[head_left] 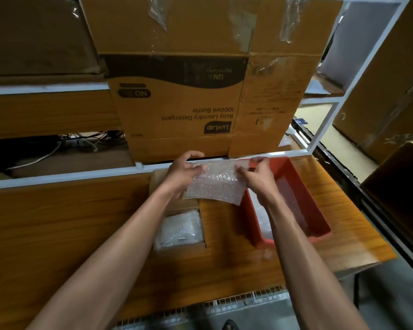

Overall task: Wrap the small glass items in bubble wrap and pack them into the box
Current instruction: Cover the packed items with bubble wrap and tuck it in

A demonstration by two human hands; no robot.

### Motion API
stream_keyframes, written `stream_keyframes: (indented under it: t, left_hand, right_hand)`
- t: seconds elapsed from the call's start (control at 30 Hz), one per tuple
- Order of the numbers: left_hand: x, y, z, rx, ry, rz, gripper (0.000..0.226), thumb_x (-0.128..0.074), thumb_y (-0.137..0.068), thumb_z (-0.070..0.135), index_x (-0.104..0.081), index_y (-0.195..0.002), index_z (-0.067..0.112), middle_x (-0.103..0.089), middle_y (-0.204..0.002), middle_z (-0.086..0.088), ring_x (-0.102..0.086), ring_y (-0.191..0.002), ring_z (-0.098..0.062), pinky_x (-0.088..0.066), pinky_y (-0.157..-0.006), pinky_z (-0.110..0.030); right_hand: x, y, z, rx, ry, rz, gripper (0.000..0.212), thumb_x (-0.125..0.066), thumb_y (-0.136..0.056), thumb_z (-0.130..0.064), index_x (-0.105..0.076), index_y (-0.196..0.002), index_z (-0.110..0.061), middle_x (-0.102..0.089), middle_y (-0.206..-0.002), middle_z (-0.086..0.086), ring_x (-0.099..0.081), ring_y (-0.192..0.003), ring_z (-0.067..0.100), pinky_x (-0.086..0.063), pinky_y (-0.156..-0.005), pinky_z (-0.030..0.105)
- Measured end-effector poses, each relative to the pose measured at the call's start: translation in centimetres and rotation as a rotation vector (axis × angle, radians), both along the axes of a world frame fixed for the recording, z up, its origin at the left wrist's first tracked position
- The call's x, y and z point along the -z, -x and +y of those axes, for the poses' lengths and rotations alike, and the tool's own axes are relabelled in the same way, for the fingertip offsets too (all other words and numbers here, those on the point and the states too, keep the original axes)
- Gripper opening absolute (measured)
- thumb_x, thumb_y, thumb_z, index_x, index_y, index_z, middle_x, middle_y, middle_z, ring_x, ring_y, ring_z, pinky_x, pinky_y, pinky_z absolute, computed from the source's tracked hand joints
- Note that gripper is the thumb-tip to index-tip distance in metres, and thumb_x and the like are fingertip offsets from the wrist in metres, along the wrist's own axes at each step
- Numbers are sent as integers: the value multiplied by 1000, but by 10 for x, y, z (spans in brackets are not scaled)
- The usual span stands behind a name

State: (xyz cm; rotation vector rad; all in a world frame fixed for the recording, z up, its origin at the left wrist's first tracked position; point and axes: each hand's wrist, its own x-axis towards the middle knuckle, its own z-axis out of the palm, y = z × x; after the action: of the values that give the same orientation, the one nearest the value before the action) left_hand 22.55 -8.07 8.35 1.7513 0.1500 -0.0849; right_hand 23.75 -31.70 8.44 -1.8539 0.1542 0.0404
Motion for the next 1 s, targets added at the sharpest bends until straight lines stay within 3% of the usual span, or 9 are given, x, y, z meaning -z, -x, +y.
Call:
stream_keyframes:
  t: [0.07, 0.17, 0.27, 0.37, 0.47, 0.6, 0.7, 0.77, 1.0]
  left_hand:
    - [-1, 3, 9, -22, -14, -18, 19, -75, -98, 21, -74, -115, 30, -74, -118, -1, -71, -107, -17, -55, -87, -31]
    - [-2, 7, 23, -29, -20, -5, 15, -76, -97, 21, -77, -111, 26, -72, -124, 6, -66, -116, -12, -52, -88, -27]
    - [-3, 13, 38, 48, -5, 34, 26, -77, -96, 19, -74, -121, 18, -70, -127, 5, -64, -121, -13, -51, -91, -25]
    - [-3, 19, 54, 187, 13, 65, 43, -84, -89, 20, -70, -130, 20, -67, -132, 4, -62, -124, -13, -53, -99, -30]
    - [-1, 18, 62, 207, -158, 48, 42, -89, -84, 25, -73, -122, 32, -67, -131, 7, -61, -123, -14, -53, -106, -41]
    - [-1, 17, 65, 89, -279, -11, 22, -85, -89, 31, -74, -107, 36, -67, -122, 13, -61, -117, -12, -53, -101, -37]
    - [1, 18, 67, 72, -328, -33, 19, -80, -92, 39, -79, -107, 27, -65, -113, 17, -60, -111, -10, -51, -99, -37]
    - [3, 18, 71, 76, -336, -35, 28, -77, -93, 46, -79, -112, 25, -61, -119, 12, -58, -111, -11, -50, -98, -37]
    - [12, 22, 76, 51, -72, 2, 36, -75, -93, 49, -72, -122, 28, -64, -140, 2, -53, -139, -24, -43, -110, -38]
  right_hand:
    - [-9, 4, 7, -137, 120, -17, 84, -92, -76, -45, -35, -135, -30, -63, -125, 1, -65, -112, 21, -55, -101, 42]
    - [-14, 6, 15, -320, 355, -72, 65, -93, -78, -33, -50, -127, -36, -71, -106, 0, -70, -96, 16, -57, -80, 26]
    - [-18, 9, 24, -368, 454, -142, 41, -86, -86, -19, -67, -121, -26, -66, -79, -11, -63, -69, -9, -41, -55, 8]
    - [-18, 8, 29, -356, 466, -194, 29, -81, -90, -13, -73, -117, -20, -62, -73, -14, -59, -61, -15, -39, -54, 5]
    - [-16, 5, 36, -339, 495, -216, 24, -82, -91, -16, -76, -114, -20, -62, -74, -16, -57, -66, -7, -40, -56, 5]
    - [-14, 1, 44, -324, 489, -238, 18, -84, -89, -24, -78, -106, -20, -67, -79, -10, -61, -73, 4, -43, -59, 7]
    - [-9, -6, 46, -313, 525, -280, 16, -83, -90, -29, -78, -95, -15, -73, -97, 5, -62, -95, 20, -51, -84, 32]
    - [-9, -7, 48, -327, 529, -302, 18, -79, -94, -32, -76, -95, -15, -66, -105, 5, -55, -105, 19, -46, -91, 35]
    - [-6, -2, 55, -366, 362, -148, 33, -53, -109, -45, -62, -99, -15, -64, -87, -4, -57, -79, 12, -44, -69, 31]
